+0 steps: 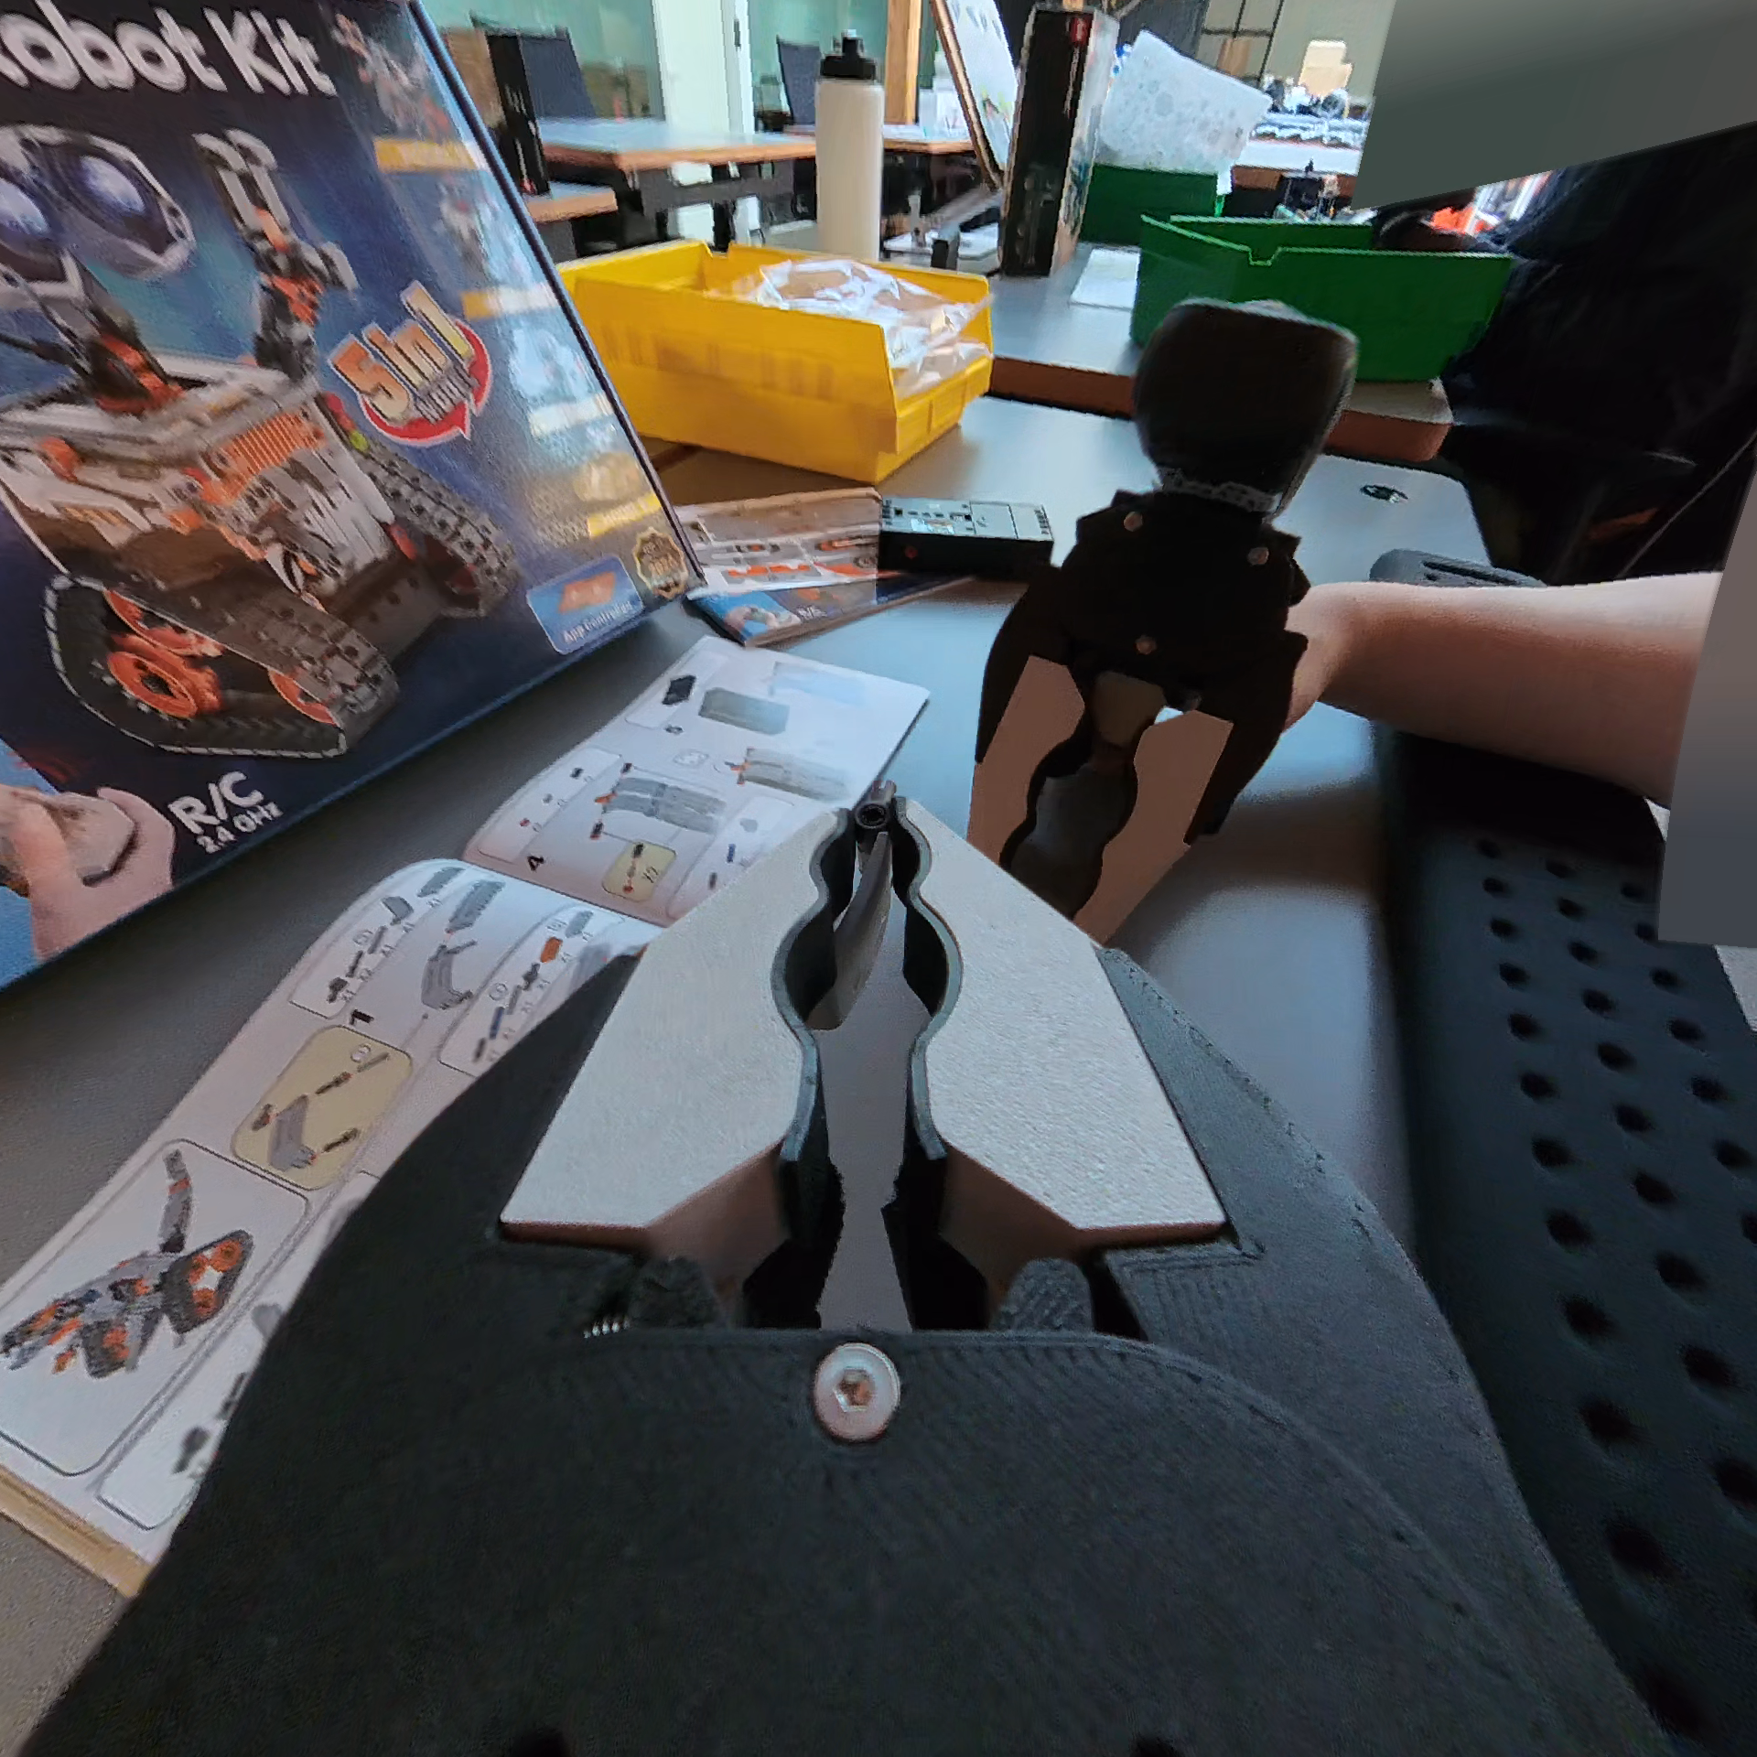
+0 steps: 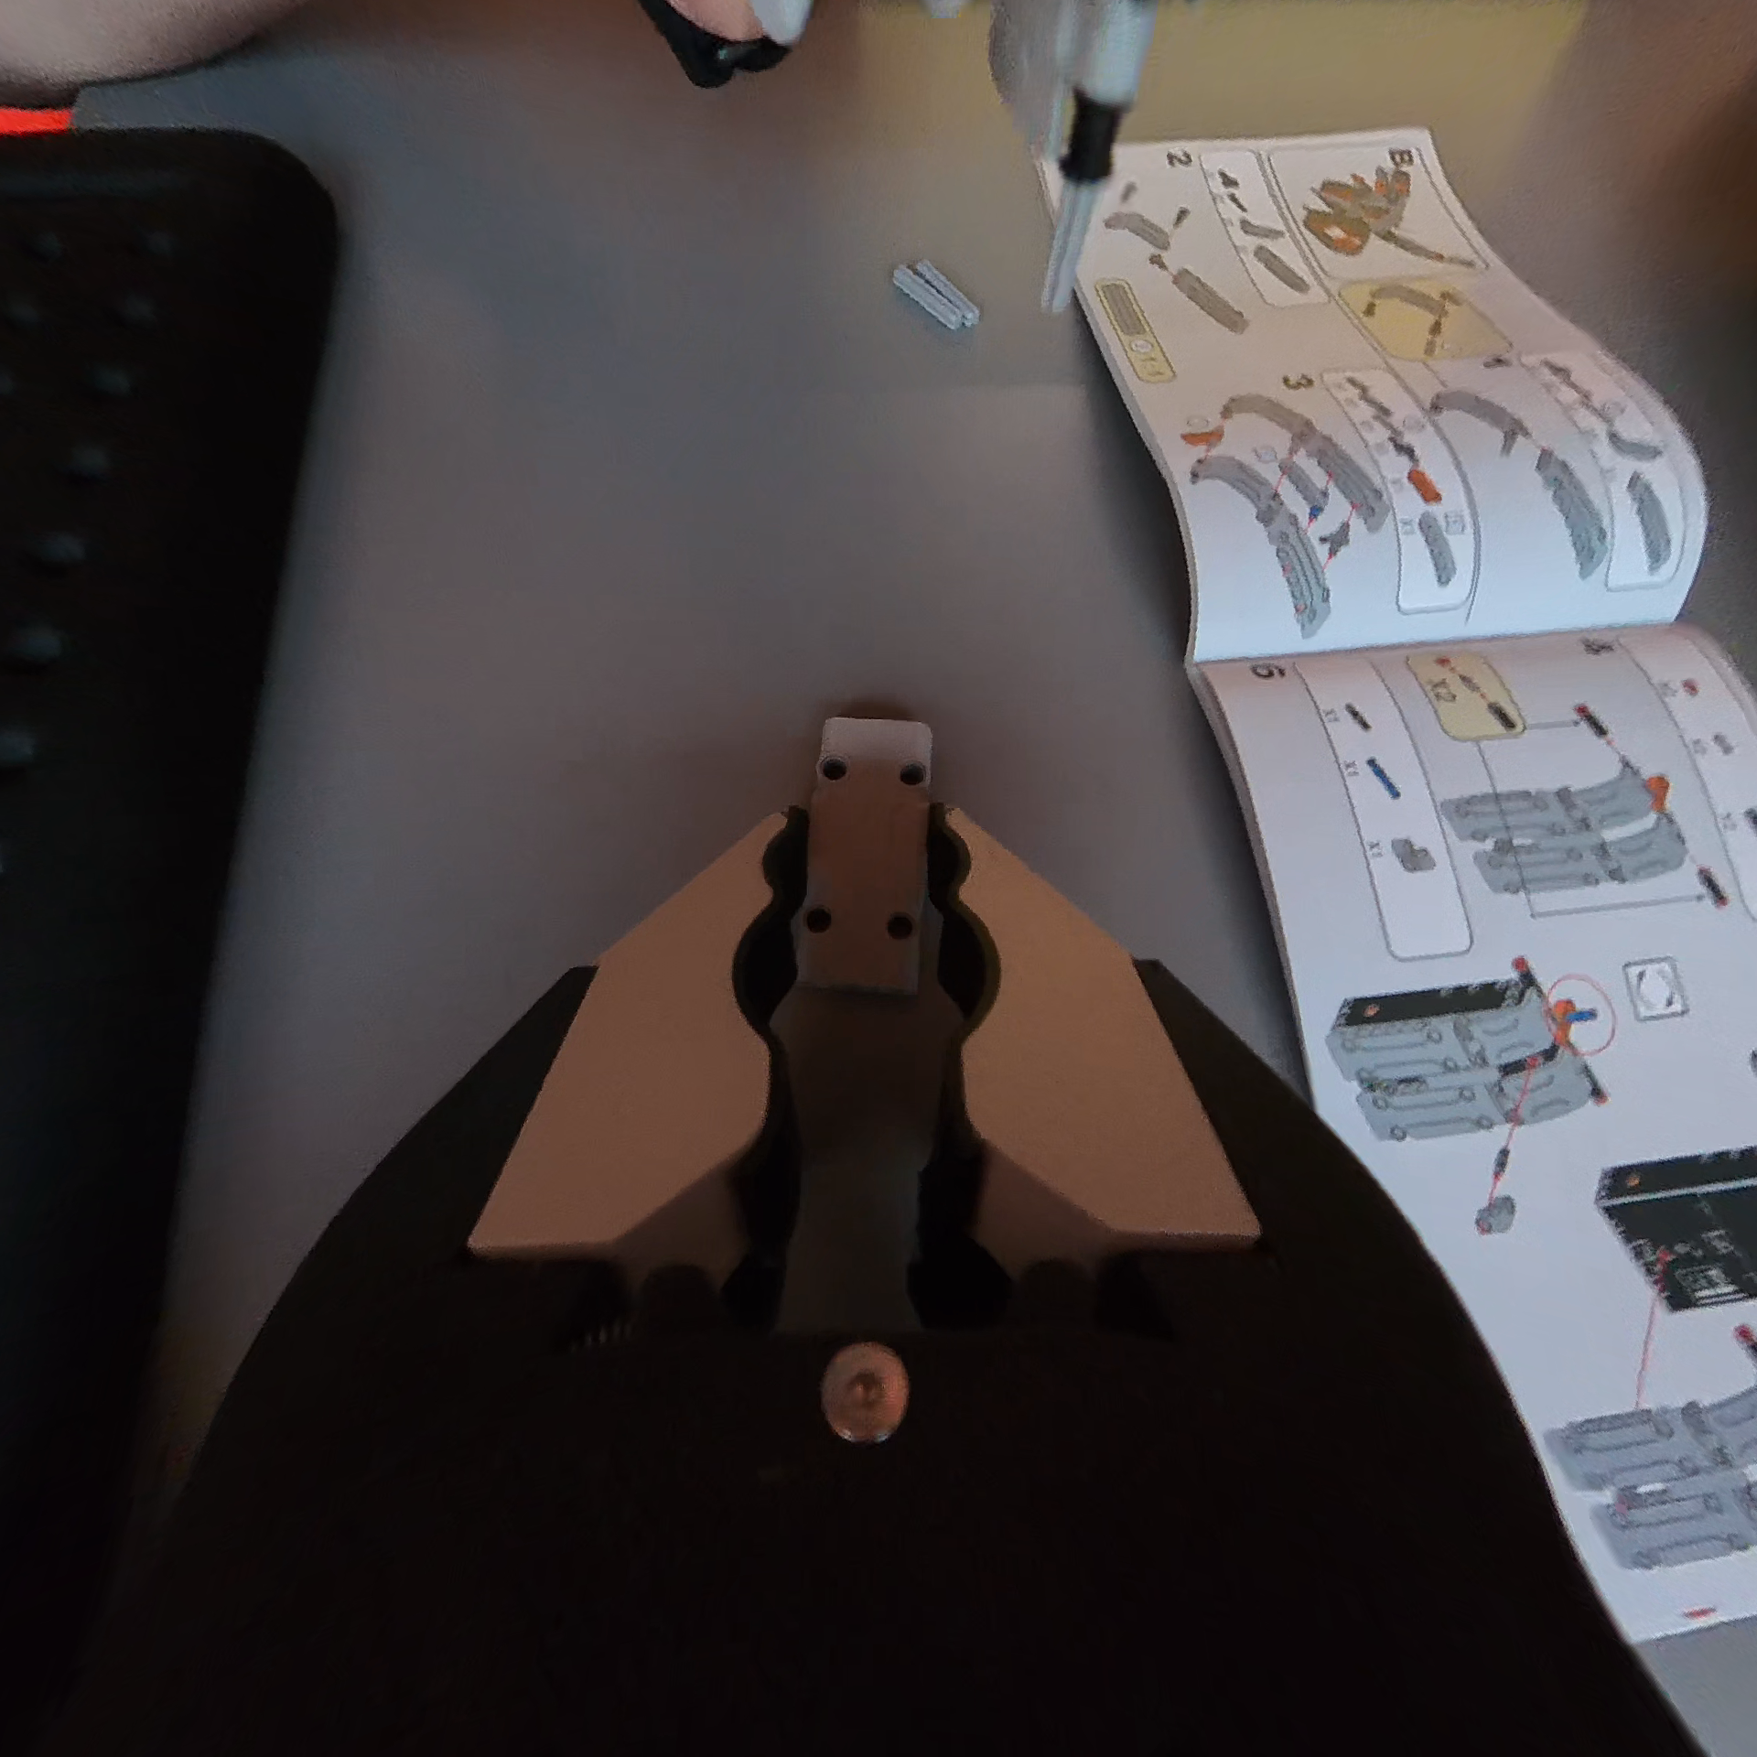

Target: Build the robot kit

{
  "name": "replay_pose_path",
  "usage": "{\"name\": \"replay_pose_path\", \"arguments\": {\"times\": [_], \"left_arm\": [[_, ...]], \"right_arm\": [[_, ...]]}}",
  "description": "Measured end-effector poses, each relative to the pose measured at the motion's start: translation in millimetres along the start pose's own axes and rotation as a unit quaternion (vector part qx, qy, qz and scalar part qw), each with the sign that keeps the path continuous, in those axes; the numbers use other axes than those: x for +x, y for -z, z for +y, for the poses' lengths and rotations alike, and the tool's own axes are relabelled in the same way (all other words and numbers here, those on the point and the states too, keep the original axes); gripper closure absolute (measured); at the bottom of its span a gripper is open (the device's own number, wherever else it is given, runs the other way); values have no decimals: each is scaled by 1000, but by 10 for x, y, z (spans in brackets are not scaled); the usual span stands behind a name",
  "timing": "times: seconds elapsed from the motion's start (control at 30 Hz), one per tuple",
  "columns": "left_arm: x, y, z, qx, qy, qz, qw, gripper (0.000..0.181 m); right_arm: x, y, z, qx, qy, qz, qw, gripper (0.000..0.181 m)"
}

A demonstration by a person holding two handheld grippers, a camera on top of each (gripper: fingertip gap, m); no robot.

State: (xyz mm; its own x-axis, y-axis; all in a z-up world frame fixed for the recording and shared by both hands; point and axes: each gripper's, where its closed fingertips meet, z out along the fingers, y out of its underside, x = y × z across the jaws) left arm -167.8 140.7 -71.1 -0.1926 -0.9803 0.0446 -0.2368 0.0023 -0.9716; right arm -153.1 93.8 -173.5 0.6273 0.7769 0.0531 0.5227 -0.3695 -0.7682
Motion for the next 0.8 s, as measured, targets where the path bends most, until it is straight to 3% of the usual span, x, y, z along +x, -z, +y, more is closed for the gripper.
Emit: {"name": "replay_pose_path", "arguments": {"times": [0.1, 0.2, 0.3, 0.6, 0.8], "left_arm": [[0, -38, 123, -40, 41, 15, 998, 176], [42, -52, 191, -61, 93, 42, 993, 176], [60, -52, 239, -74, 127, 59, 987, 176], [104, -58, 355, -100, 196, 90, 971, 176], [77, -52, 369, -100, 213, 91, 968, 176]], "right_arm": [[42, 34, -37, -6, 70, 39, 997, 158], [-2, 131, -275, 48, 136, 66, 987, 158], [6, 227, -401, 81, 148, 82, 982, 158], [121, 364, -506, 159, 77, 63, 982, 158], [737, 631, -504, 217, -47, 167, 961, 158]]}}
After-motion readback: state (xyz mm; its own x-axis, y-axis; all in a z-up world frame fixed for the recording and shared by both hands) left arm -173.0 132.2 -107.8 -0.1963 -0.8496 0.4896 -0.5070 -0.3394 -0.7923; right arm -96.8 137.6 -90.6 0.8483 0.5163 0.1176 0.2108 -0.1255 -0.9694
